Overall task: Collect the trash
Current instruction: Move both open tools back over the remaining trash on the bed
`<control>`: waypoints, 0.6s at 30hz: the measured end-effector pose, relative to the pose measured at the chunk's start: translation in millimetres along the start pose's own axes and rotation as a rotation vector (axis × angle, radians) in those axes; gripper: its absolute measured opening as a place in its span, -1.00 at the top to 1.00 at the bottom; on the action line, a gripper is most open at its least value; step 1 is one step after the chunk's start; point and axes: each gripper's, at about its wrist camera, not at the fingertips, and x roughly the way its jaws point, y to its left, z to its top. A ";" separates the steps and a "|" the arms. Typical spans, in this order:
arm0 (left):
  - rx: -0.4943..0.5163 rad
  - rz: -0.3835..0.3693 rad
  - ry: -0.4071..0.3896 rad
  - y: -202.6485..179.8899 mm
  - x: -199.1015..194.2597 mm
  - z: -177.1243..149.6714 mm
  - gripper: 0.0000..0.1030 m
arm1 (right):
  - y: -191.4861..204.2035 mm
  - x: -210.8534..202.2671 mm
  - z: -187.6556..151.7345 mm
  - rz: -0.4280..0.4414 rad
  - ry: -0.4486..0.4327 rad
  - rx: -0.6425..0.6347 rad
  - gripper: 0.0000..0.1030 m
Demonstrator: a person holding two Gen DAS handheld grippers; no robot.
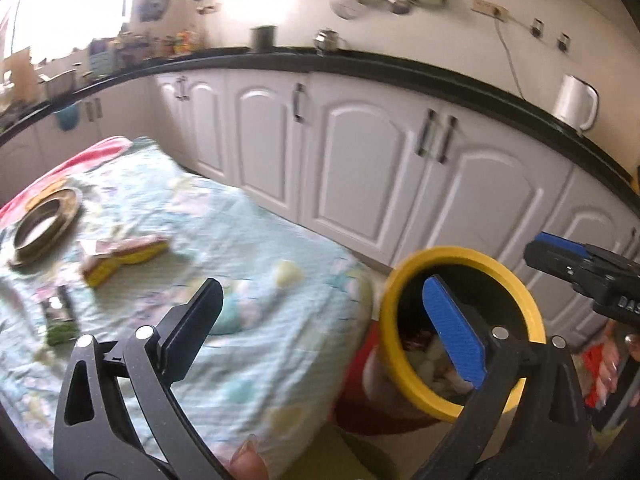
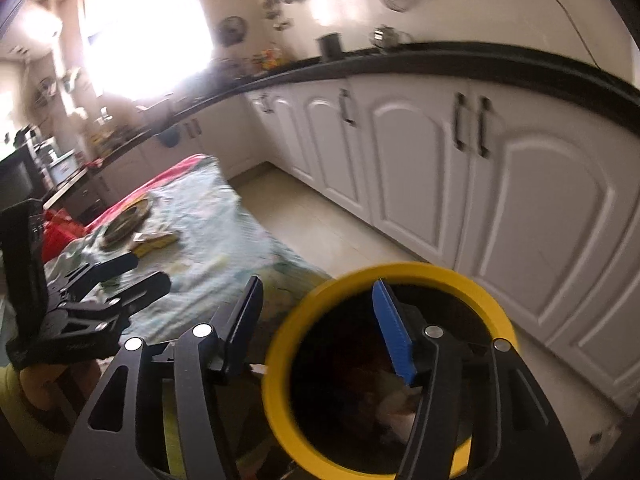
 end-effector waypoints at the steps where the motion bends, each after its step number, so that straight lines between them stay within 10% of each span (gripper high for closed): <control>1: -0.009 0.014 -0.010 6.1 -3.5 0.6 -0.79 | 7.0 0.9 3.1 0.013 -0.001 -0.011 -0.08; 18: -0.145 0.172 -0.114 94.0 -45.8 1.1 -0.79 | 109.0 25.2 34.8 0.130 0.011 -0.174 -0.20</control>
